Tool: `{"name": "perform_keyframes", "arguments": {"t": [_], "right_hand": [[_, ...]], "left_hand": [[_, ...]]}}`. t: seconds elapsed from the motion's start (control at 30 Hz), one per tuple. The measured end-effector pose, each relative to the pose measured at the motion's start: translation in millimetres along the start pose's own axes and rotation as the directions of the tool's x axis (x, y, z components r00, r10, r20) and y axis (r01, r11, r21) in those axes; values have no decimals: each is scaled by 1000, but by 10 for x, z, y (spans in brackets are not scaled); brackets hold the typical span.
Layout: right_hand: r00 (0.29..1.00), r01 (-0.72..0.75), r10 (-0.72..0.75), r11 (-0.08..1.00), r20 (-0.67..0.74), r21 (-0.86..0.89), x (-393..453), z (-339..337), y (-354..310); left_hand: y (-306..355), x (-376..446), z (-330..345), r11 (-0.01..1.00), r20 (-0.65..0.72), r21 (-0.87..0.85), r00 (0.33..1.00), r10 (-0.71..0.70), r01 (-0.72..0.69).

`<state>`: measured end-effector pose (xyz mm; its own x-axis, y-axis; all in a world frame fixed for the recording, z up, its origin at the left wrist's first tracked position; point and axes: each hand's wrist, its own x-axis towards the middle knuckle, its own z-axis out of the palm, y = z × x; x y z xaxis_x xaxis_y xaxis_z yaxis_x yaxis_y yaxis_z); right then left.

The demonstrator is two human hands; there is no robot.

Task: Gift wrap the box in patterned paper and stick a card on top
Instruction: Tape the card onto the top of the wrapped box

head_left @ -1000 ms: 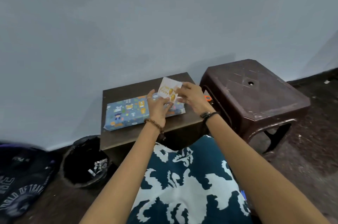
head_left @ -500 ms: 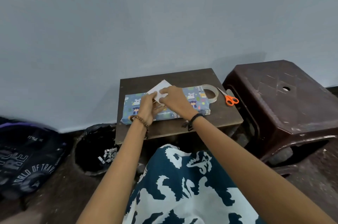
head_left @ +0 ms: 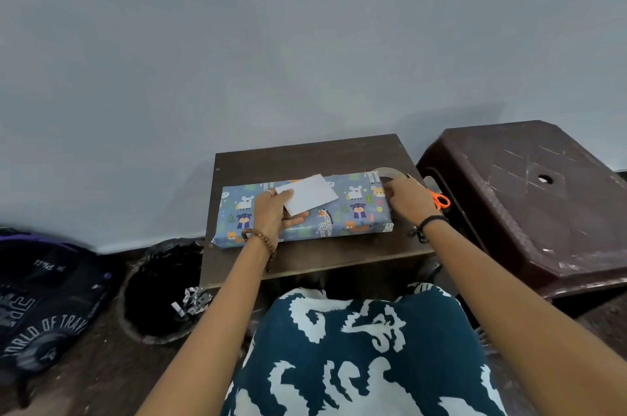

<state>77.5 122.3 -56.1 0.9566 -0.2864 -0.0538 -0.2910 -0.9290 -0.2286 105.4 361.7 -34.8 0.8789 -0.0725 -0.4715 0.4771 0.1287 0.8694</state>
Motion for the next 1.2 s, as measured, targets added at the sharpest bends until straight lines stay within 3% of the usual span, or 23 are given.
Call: {"name": "perform_keyframes", "arguments": {"t": [0.07, 0.13, 0.27, 0.4, 0.5, 0.57, 0.63, 0.7, 0.77, 0.83, 0.9, 1.07, 1.2], "right_hand": [[999, 1, -4, 997, -49, -79, 42, -25, 11], [996, 18, -27, 995, -86, -100, 121, -61, 16], [987, 40, -61, 990, -151, -132, 304, -64, -16], [969, 63, -89, 991, -230, -121, 495, -110, 11], [960, 110, -101, 994, -263, 20, 555, -226, 9], [957, 204, -166, 968, -240, 147, 509, -347, -37], [944, 319, -282, 914, -175, 250, 401, -480, -98], [921, 388, -376, 866, -101, 315, 233, -596, -167], [904, 409, -425, 822, -53, 396, 34, -682, -223], [890, 418, -455, 802, -18, 426, -146, -757, -259], [882, 427, -472, 800, 2, 421, -281, -827, -276], [911, 407, -396, 819, -114, 404, -626, -938, -358], [928, 355, -343, 702, -144, 617, -902, -923, -439]], "left_hand": [[-6, 37, -19, 999, -15, 48, 1000, 19, -18], [-32, 89, -51, 971, -33, 213, 993, 116, -106], [-59, 171, -126, 639, -7, 712, 907, 421, -291], [-92, 204, -179, 443, 24, 865, 901, 432, -235], [-106, 205, -173, 439, -13, 868, 875, 484, -230], [-81, 195, -121, 503, -30, 805, 825, 565, -315], [-18, 171, -34, 697, -69, 588, 833, 549, -411], [100, 64, 79, 918, -39, 242, 942, 334, -315], [201, -56, 166, 993, 120, 59, 988, 96, -104], [232, -179, 232, 999, 281, -49, 960, -9, 24], [234, -300, 284, 985, 344, -170, 939, 22, 39], [201, -615, 392, 905, 313, -424, 944, 103, 42], [169, -758, 481, 895, 316, -445, 941, 120, 35]]}}
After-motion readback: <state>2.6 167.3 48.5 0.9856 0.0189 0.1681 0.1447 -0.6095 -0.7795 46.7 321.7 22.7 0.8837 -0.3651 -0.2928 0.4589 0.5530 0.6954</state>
